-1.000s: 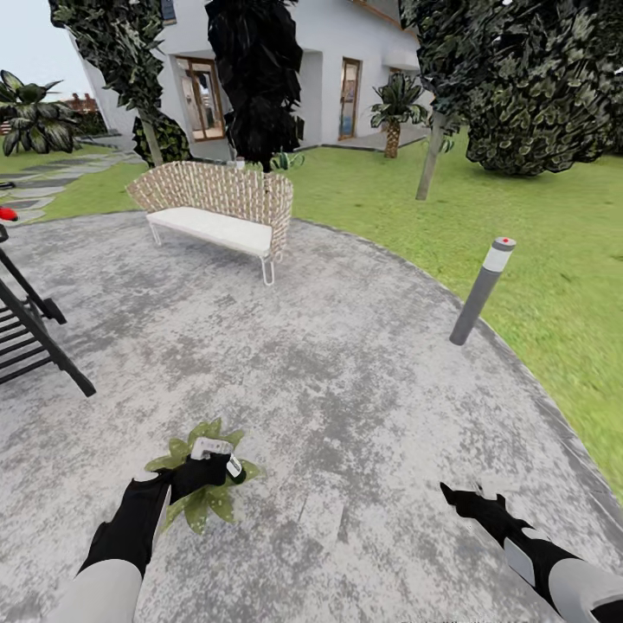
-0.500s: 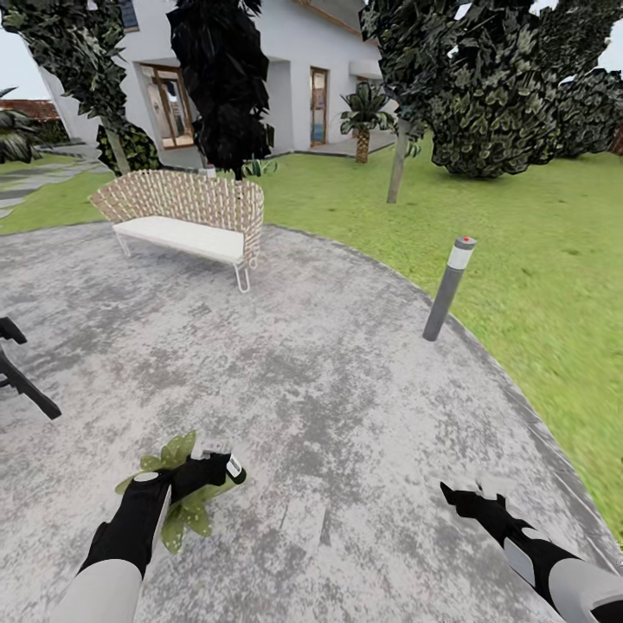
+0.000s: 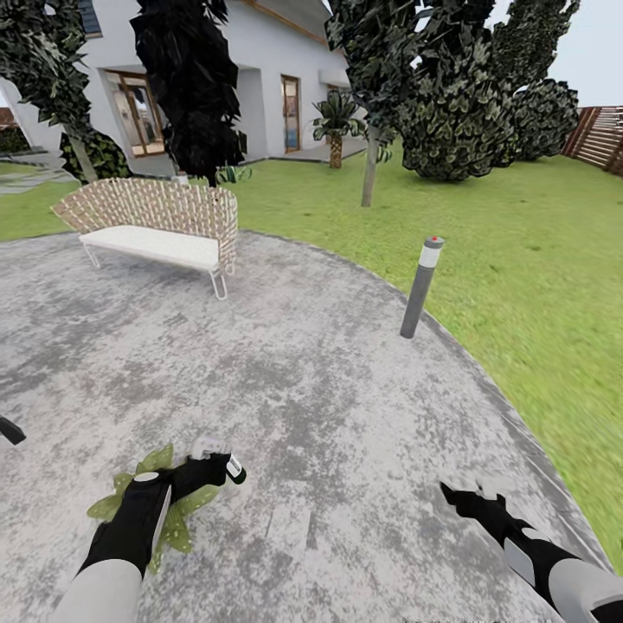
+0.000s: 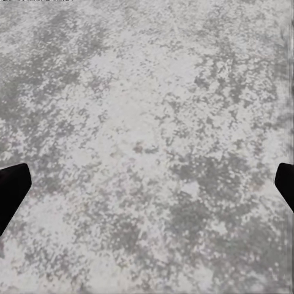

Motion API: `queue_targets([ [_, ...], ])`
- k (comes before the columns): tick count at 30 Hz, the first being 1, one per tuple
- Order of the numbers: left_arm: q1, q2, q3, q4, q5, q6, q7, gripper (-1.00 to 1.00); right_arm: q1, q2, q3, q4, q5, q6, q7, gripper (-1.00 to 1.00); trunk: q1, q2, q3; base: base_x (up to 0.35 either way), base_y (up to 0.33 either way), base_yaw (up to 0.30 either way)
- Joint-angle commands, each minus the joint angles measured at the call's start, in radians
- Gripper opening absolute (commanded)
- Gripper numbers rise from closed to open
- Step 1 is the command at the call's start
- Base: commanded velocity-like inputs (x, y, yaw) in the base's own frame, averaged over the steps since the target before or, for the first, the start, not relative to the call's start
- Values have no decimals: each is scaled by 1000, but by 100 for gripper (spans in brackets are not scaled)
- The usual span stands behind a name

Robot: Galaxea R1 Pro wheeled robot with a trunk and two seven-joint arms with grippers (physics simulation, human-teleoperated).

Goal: Pick up the pesticide atomizer in the garden and spray insectifuge to fully cover both potted plants in the garden.

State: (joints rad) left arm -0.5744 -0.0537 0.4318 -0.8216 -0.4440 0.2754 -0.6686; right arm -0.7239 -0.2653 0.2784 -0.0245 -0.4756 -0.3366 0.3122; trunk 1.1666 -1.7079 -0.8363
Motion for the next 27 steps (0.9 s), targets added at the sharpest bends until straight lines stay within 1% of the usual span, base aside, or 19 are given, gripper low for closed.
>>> queue_targets([
  [1,-1,-1,6,-2,-4,7,-8,-100,-1,0,7,1,-11,-2,5,100,4,-8,-3,0,0,-177],
  [27,-1,-3,6,-1,-3,6,-7,-100,-1,0,7,1,-11,-2,5,100,104,-190,-57,0,0,-156],
])
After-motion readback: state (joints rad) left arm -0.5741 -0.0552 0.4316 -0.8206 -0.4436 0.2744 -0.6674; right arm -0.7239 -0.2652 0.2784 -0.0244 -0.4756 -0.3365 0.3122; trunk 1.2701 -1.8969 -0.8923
